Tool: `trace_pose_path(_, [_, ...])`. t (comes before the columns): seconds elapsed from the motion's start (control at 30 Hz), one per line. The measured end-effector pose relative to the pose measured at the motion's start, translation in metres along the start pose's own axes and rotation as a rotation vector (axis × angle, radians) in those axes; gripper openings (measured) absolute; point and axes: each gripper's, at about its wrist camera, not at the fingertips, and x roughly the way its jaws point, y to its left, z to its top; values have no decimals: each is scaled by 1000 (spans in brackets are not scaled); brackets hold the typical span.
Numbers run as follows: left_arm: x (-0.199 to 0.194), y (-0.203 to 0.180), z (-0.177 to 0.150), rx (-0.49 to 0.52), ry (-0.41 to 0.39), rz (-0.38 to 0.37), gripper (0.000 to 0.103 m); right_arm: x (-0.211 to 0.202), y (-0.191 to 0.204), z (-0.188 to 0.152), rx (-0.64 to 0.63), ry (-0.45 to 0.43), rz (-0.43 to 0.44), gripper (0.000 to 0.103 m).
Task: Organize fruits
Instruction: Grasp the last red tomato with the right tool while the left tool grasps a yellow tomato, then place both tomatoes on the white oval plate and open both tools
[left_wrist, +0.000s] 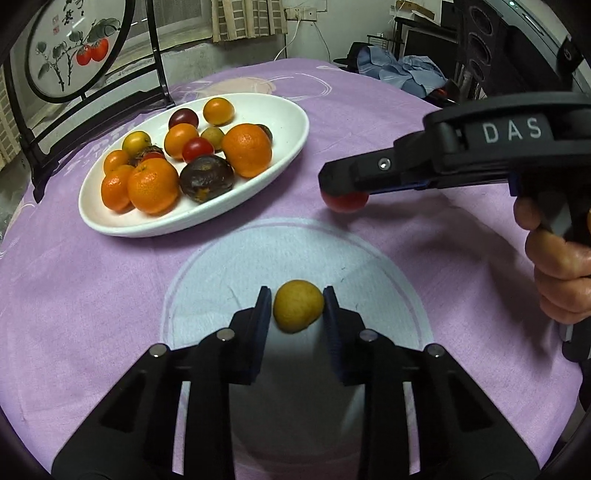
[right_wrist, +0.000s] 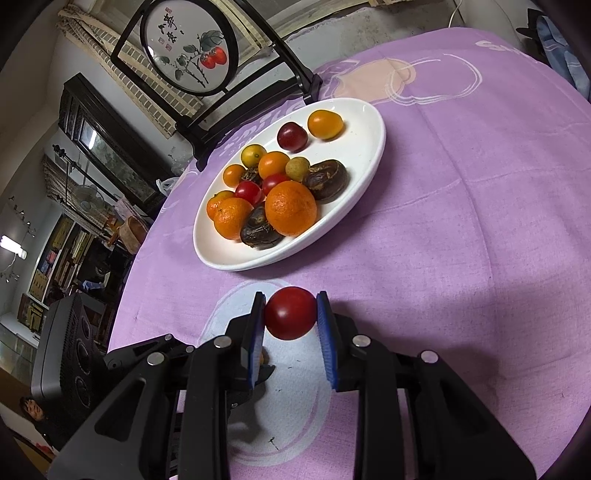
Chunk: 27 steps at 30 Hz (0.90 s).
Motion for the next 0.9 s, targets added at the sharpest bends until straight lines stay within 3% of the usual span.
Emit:
trace_pose_path(0.3, [-2,-1,-2,-14,-5,3,27,-1,-1,0,3,-7,-4,28])
trace_pose_path(0.63, [-28,6,5,-48,-83,-9,27,-3,5,-2,-23,-7,21,28])
trace_pose_path(0.77, [-52,25,16,-118,-170,-17,27,-17,18,6,-72,-93,43,28])
trace_pose_path(0.9, [-59,55,47,-209,-230,33,27,-21,30,34,-99,-185,43,28])
